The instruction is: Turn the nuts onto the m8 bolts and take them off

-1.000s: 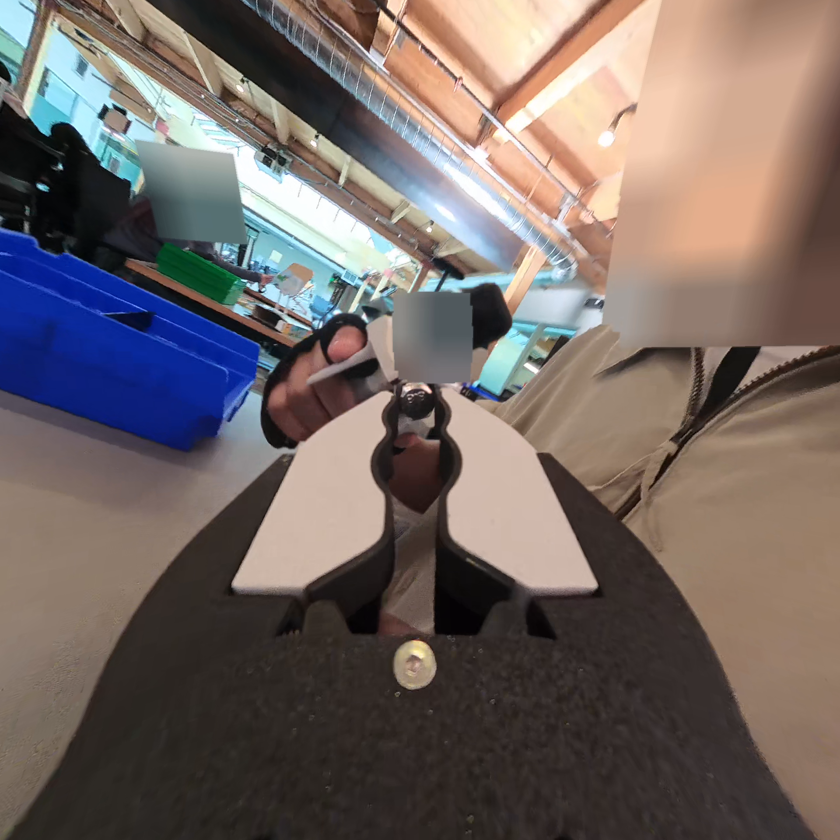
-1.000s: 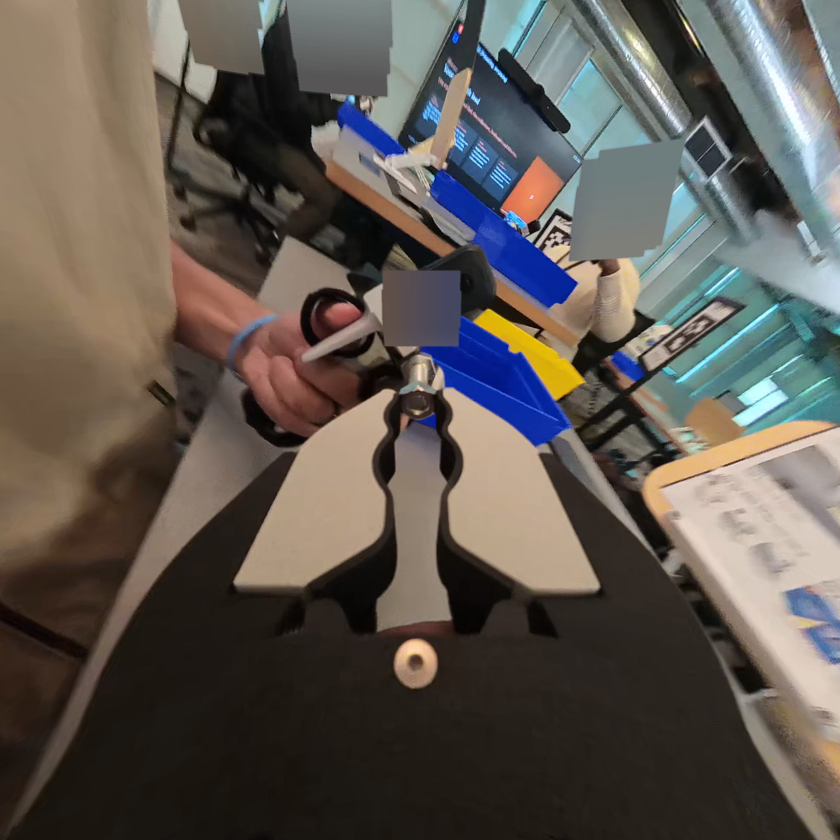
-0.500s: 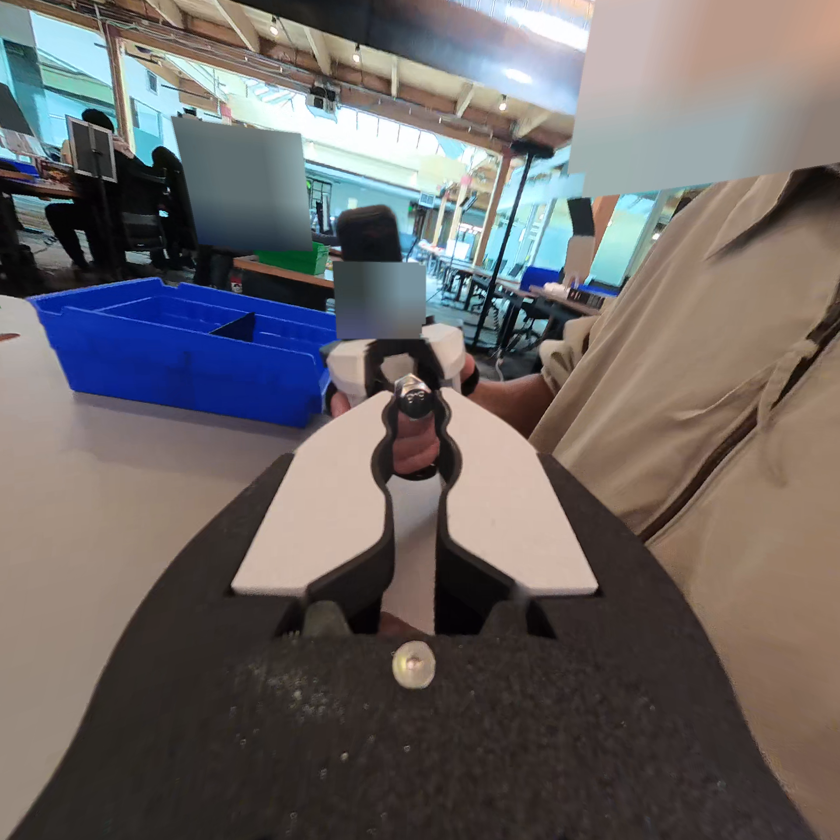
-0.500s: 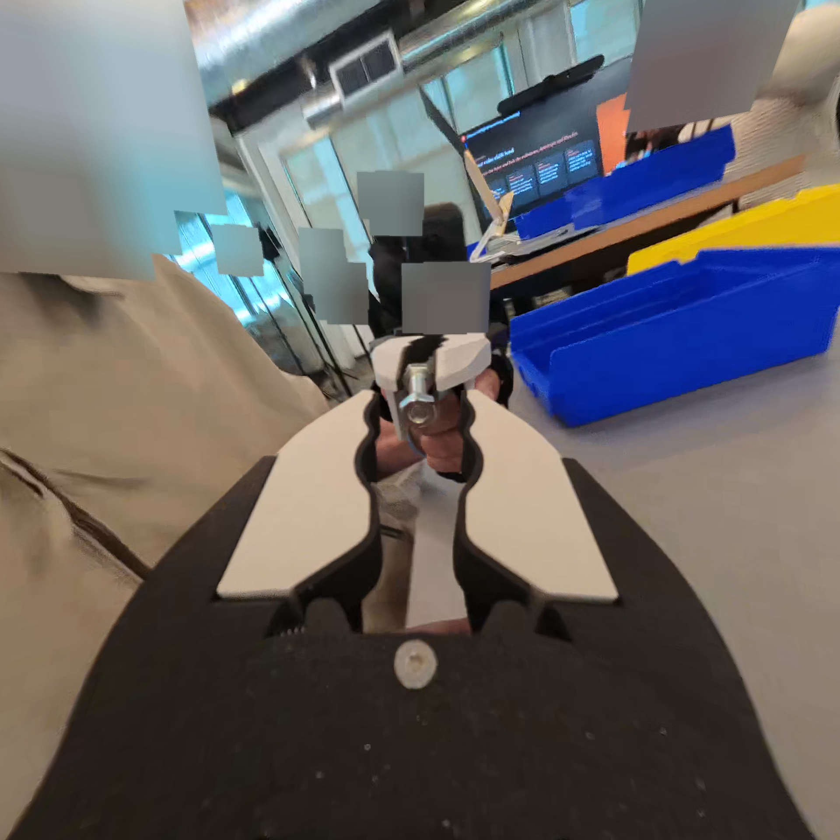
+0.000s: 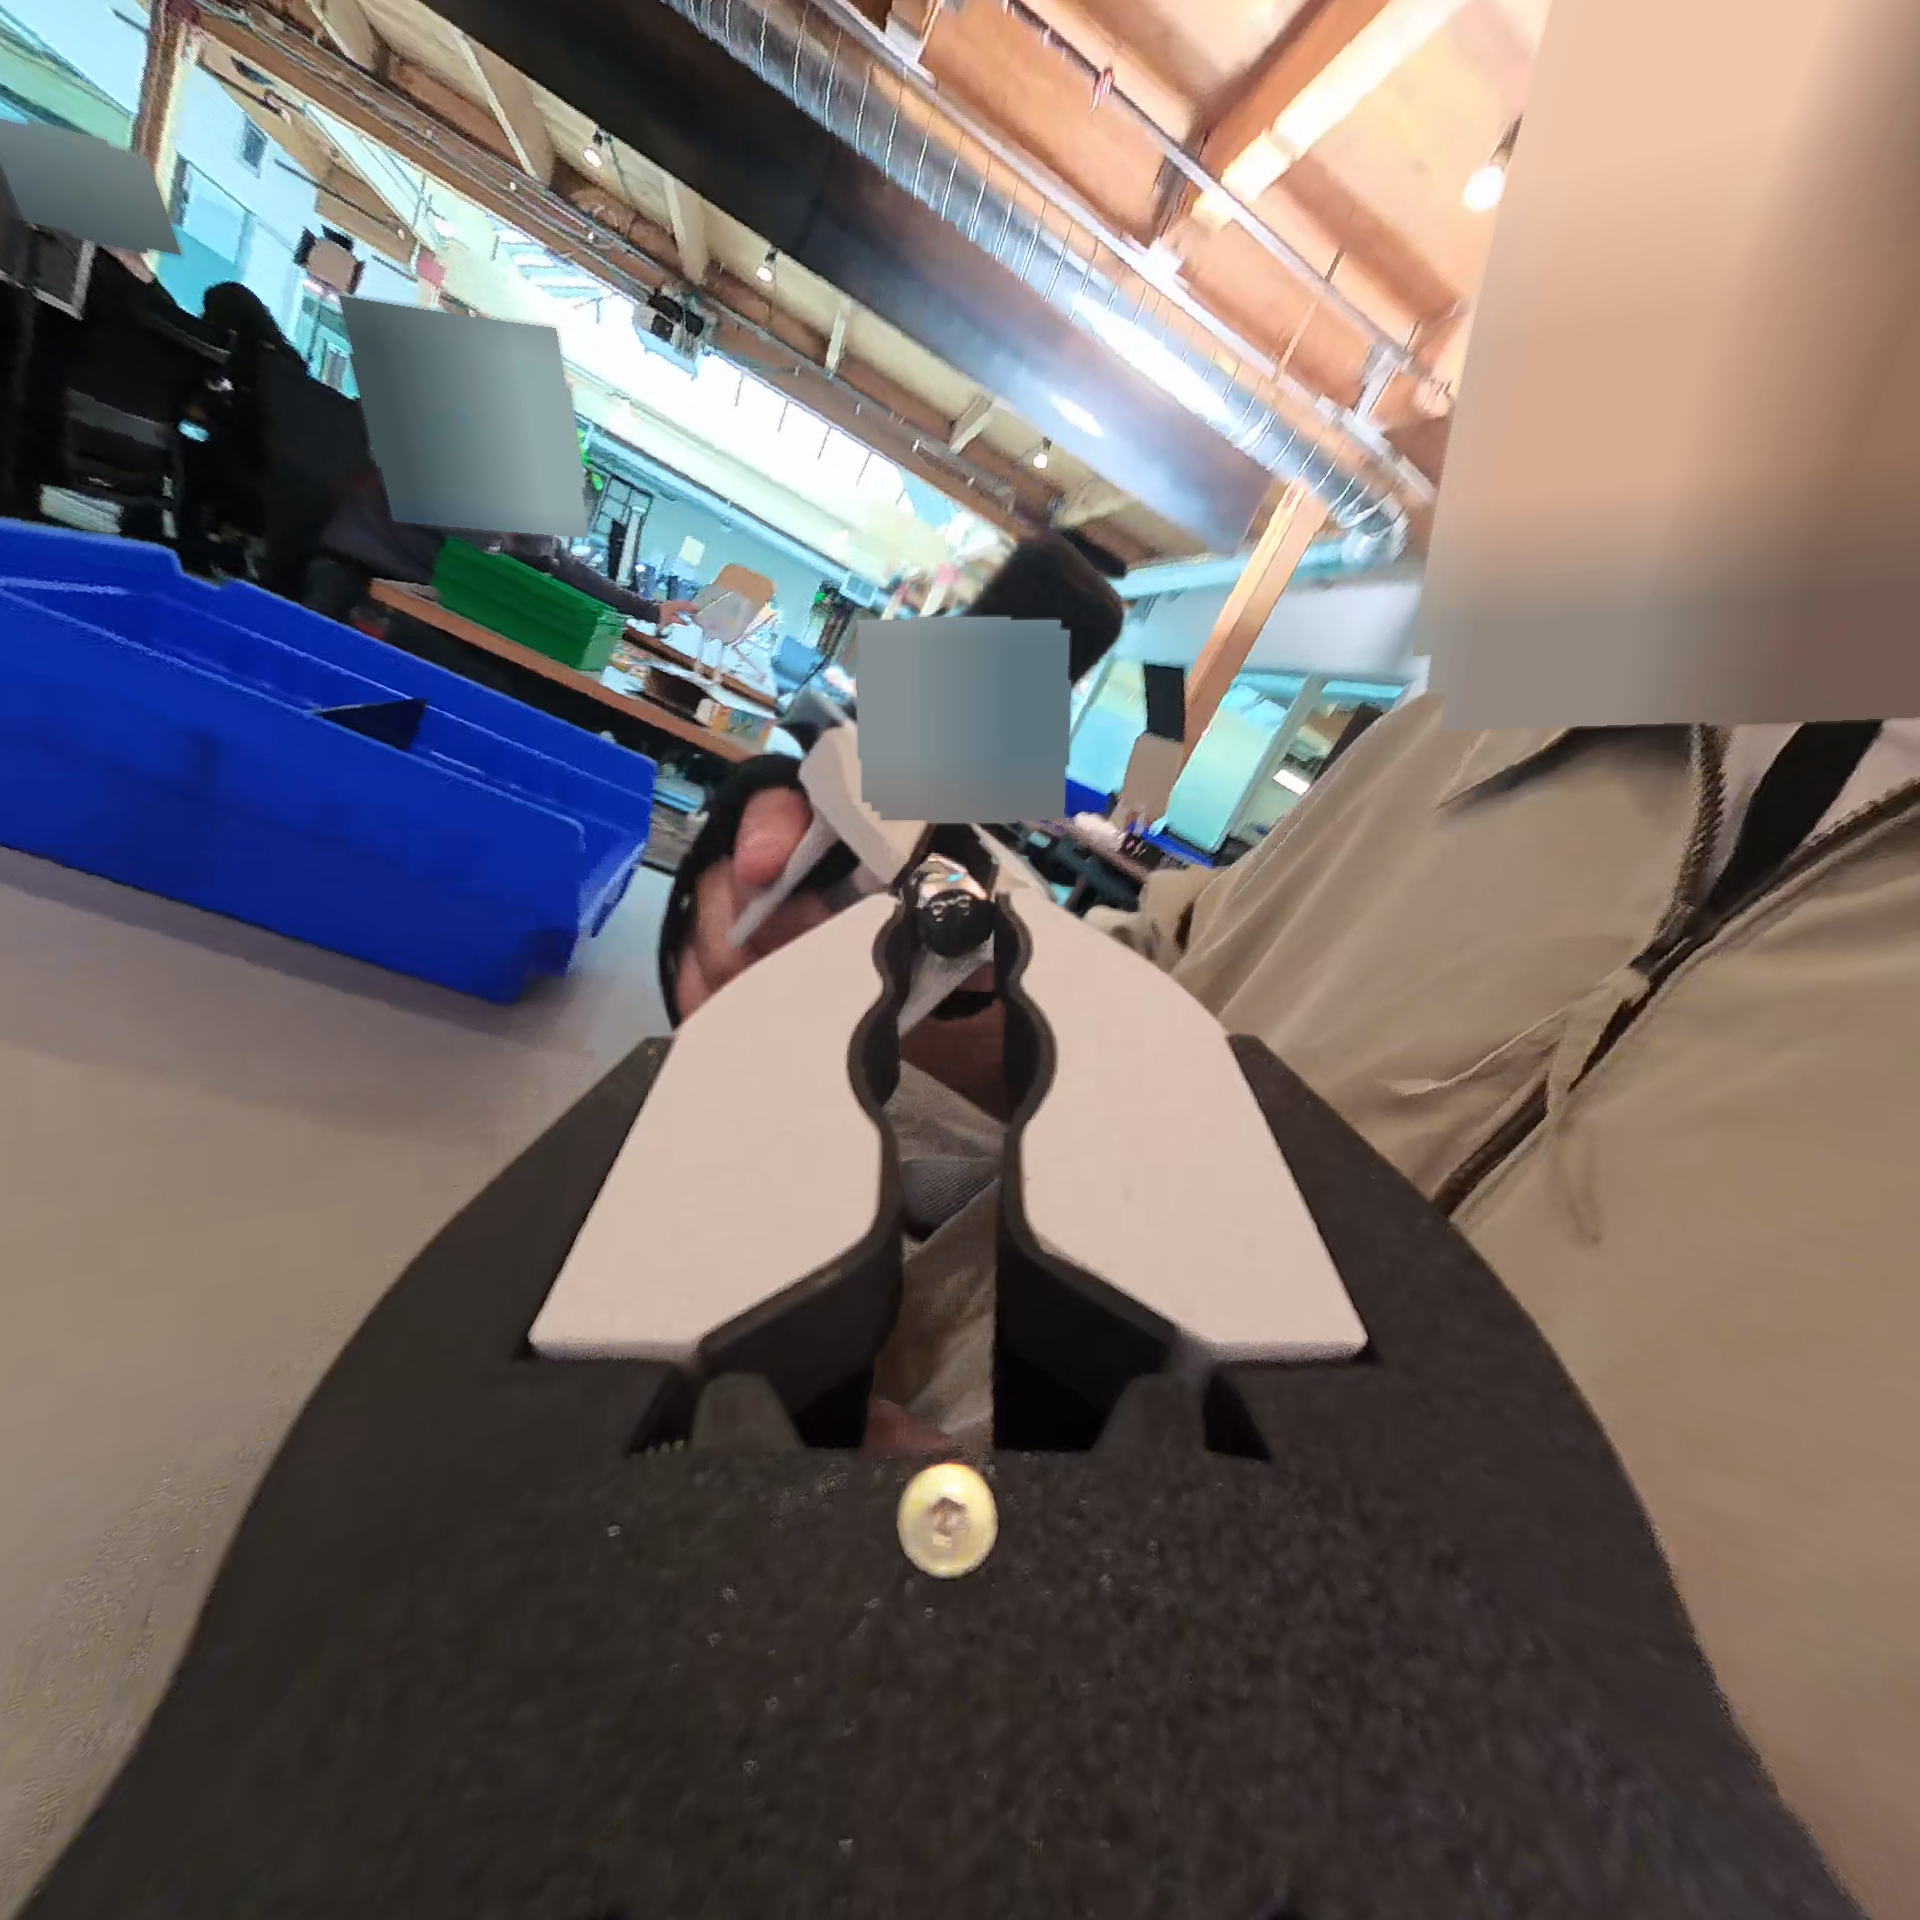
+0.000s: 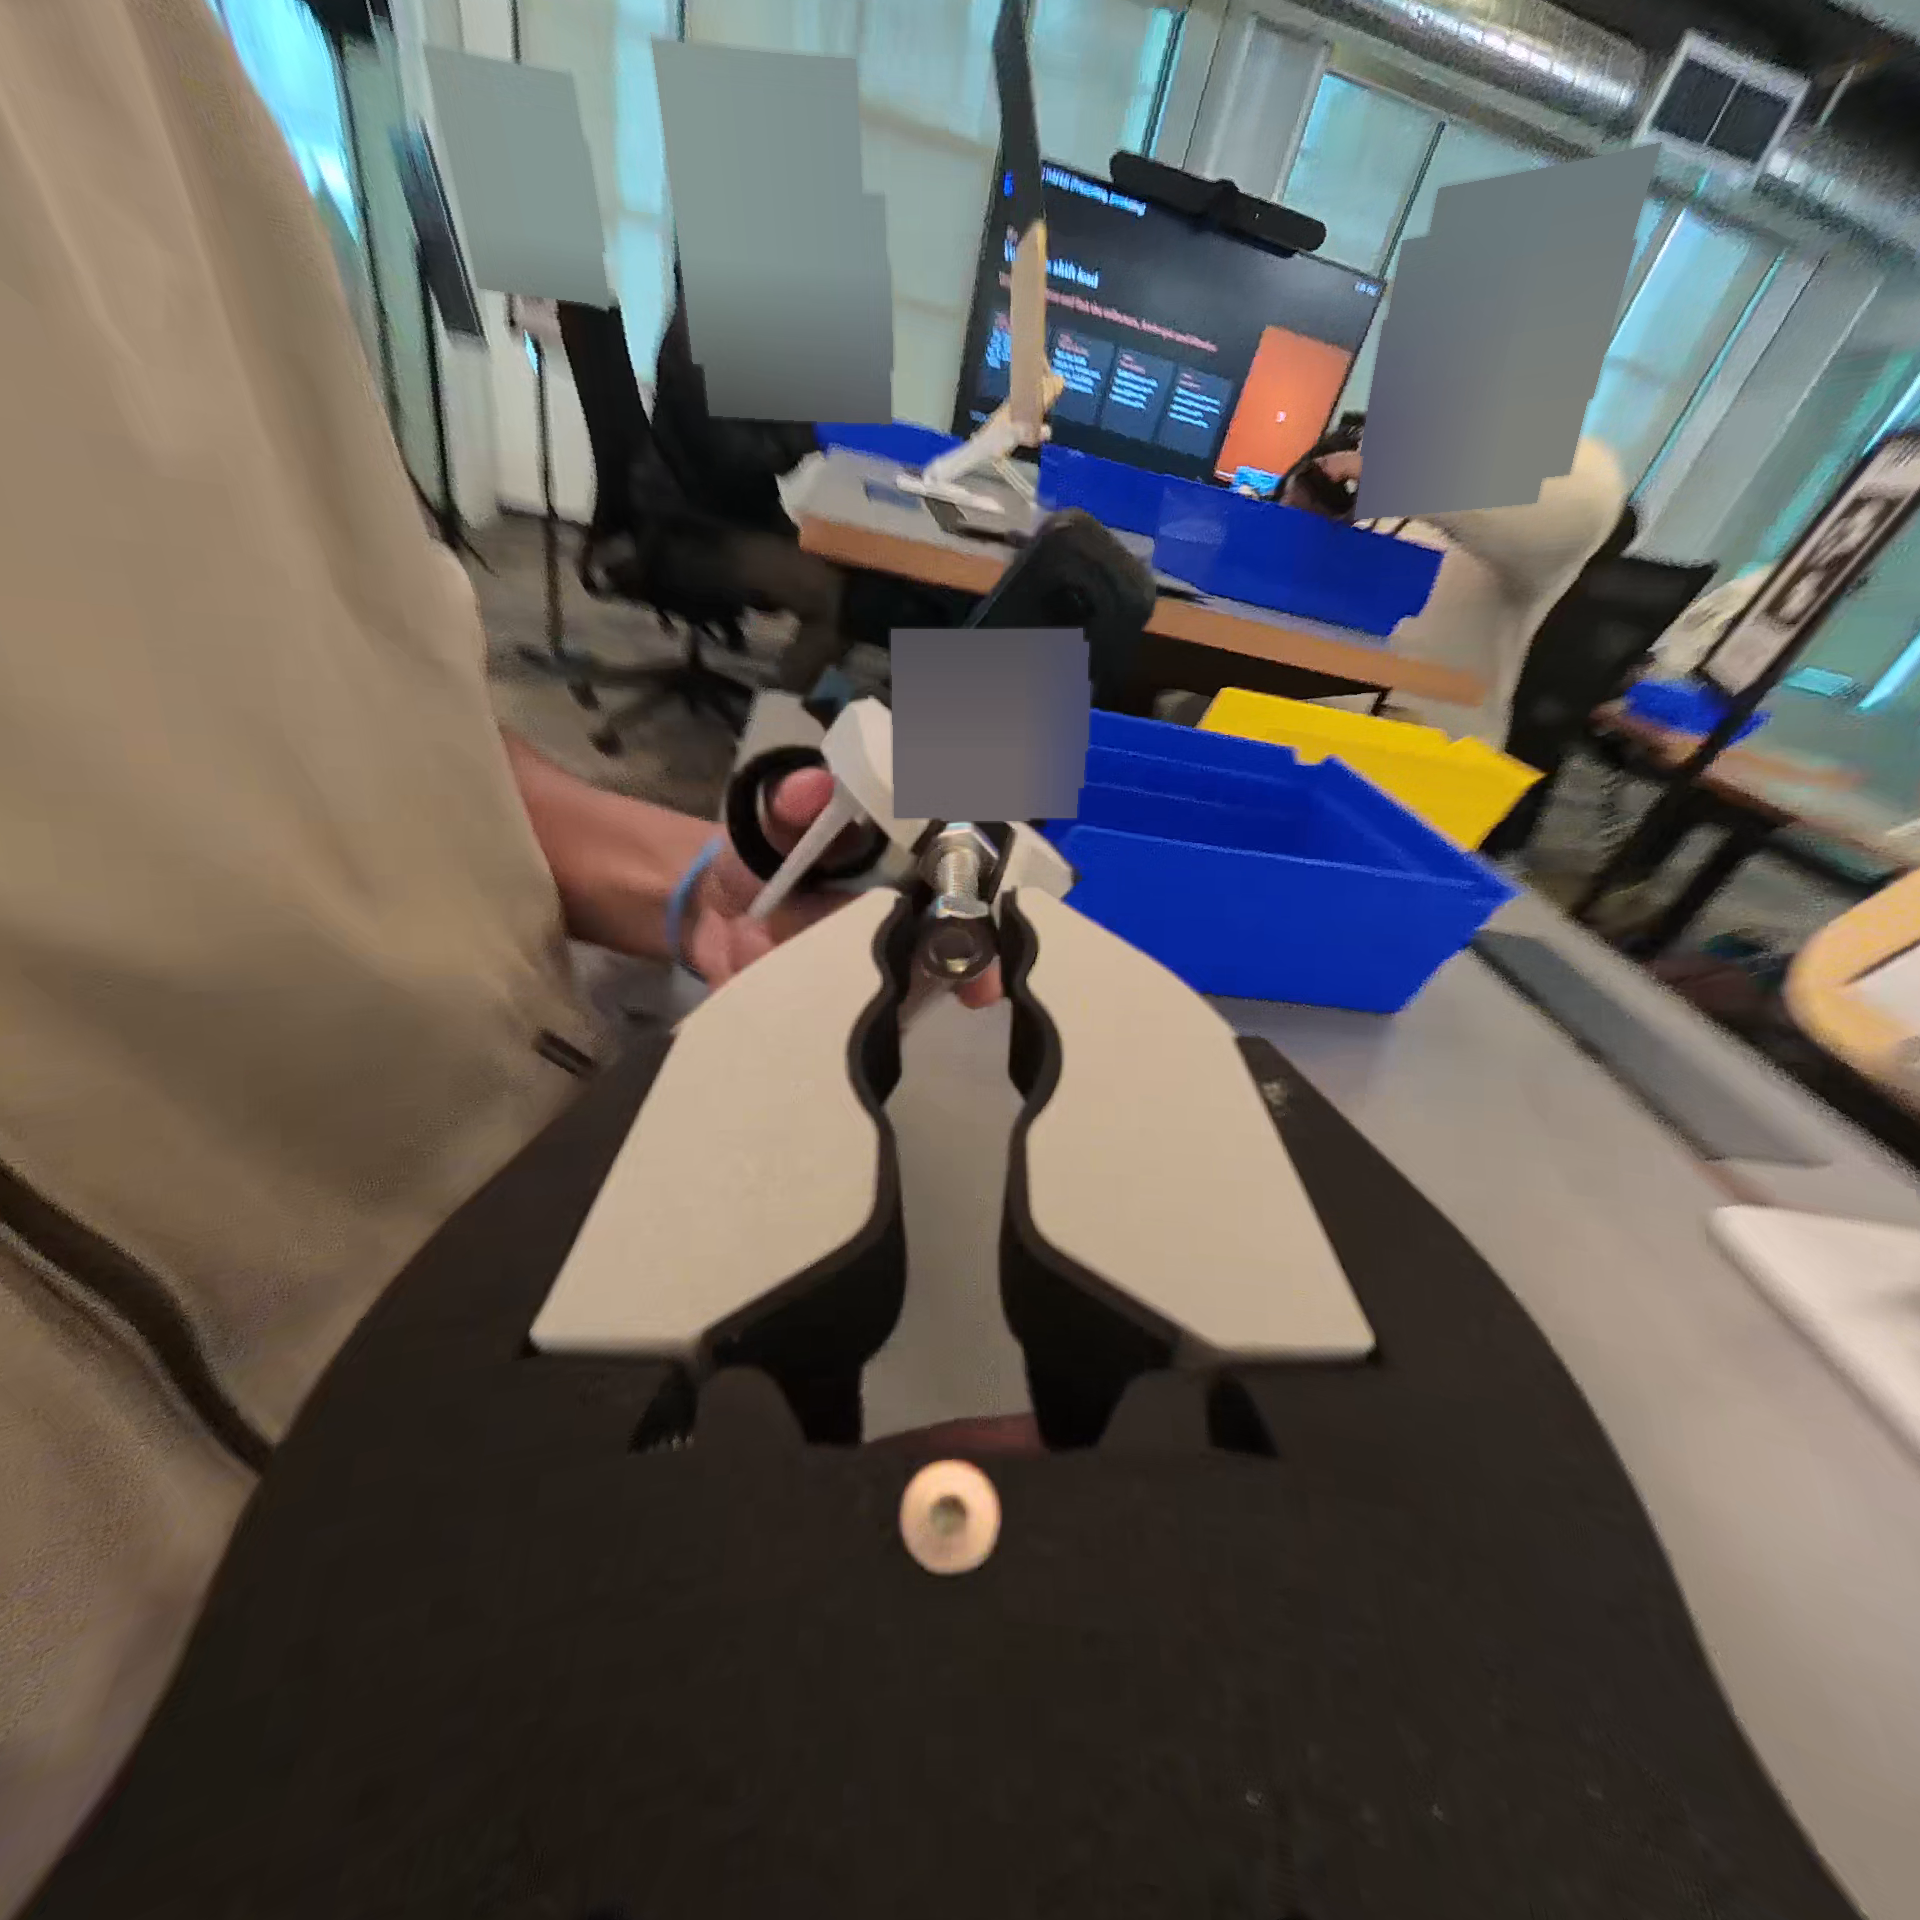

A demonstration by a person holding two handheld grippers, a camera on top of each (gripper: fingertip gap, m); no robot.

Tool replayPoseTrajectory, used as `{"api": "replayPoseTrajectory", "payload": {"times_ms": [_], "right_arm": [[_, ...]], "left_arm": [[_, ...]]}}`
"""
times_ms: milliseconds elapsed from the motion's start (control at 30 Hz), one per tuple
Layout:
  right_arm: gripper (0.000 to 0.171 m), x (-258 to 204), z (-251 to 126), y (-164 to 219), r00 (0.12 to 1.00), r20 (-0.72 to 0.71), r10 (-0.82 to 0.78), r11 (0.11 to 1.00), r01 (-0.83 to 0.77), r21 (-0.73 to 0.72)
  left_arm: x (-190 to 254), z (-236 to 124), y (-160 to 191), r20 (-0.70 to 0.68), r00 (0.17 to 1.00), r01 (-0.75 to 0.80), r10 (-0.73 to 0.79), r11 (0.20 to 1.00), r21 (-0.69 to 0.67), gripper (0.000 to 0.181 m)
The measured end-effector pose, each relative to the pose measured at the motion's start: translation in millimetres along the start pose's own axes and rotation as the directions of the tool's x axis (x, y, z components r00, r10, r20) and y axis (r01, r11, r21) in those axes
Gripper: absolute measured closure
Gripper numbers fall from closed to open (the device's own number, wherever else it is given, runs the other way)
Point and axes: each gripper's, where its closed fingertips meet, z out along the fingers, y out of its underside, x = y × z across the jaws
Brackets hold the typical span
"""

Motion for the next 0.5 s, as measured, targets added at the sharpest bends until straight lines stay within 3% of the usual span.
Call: {"api": "replayPoseTrajectory", "payload": {"times_ms": [133,267,367,433,500], "right_arm": [[0.155,3.6,-0.2,0.6,0.942,-0.058,-0.332,0.940,0.325,-0.100],[0.155,6.7,-0.4,7.7,0.796,-0.052,-0.603,0.784,0.580,-0.224],[0.155,8.1,-2.3,16.2,0.695,-0.025,-0.719,0.672,0.685,-0.282],[0.155,6.8,-3.3,19.4,0.735,-0.033,-0.678,0.714,0.647,-0.269],[0.155,5.6,-4.0,20.1,0.845,-0.057,-0.532,0.832,0.508,-0.224]], "left_arm": [[-0.8,1.5,0.2,-0.072,0.980,0.190,-0.185,0.979,0.071,0.167],[-10.3,-0.7,3.4,-0.167,0.889,0.447,-0.427,0.888,0.105,0.167],[-19.2,-2.2,10.1,-0.159,0.859,0.505,-0.487,0.857,0.102,0.167],[-21.5,-3.0,13.5,-0.117,0.886,0.459,-0.449,0.884,0.084,0.167],[-19.0,-2.0,13.9,-0.070,0.921,0.386,-0.382,0.920,0.060,0.167]]}}
